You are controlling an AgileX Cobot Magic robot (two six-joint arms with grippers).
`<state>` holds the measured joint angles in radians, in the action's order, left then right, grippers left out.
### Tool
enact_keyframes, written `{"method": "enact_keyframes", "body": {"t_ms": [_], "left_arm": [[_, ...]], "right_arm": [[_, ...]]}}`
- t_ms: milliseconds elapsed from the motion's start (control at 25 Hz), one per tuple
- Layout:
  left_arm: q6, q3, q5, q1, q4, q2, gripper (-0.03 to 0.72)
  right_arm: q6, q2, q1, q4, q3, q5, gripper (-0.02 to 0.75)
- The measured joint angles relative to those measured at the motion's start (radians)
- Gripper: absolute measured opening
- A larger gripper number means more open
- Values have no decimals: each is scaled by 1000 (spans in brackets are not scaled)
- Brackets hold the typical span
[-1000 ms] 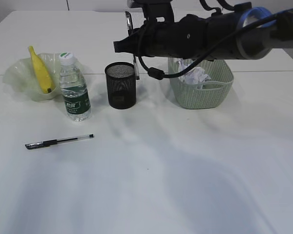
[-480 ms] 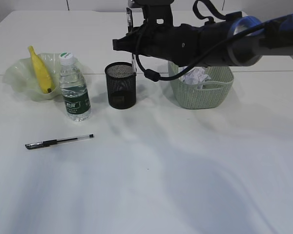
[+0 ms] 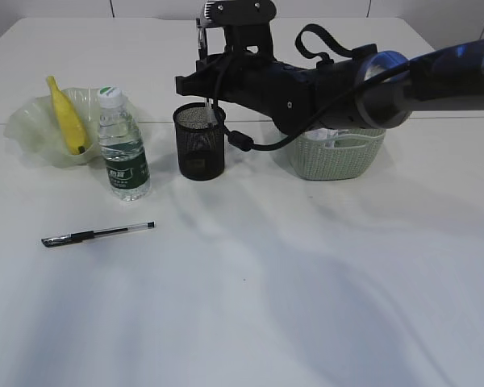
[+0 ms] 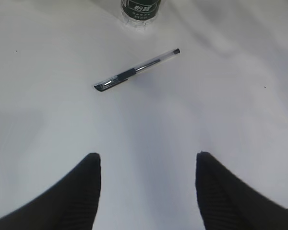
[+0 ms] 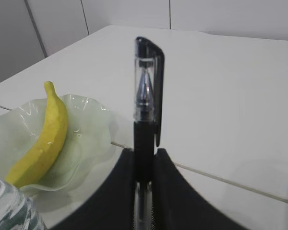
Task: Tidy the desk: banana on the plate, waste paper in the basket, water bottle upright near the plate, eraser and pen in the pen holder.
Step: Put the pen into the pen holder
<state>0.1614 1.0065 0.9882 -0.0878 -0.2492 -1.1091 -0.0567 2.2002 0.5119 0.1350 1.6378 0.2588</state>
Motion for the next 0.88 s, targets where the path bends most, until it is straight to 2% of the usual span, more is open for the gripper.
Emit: {"method": "enact_keyframes", "body": {"t_ms": [880], "left_arm": [[0, 0, -5, 0, 0, 0, 445]], "right_arm": [[7, 53, 0, -21, 6, 167, 43]]}}
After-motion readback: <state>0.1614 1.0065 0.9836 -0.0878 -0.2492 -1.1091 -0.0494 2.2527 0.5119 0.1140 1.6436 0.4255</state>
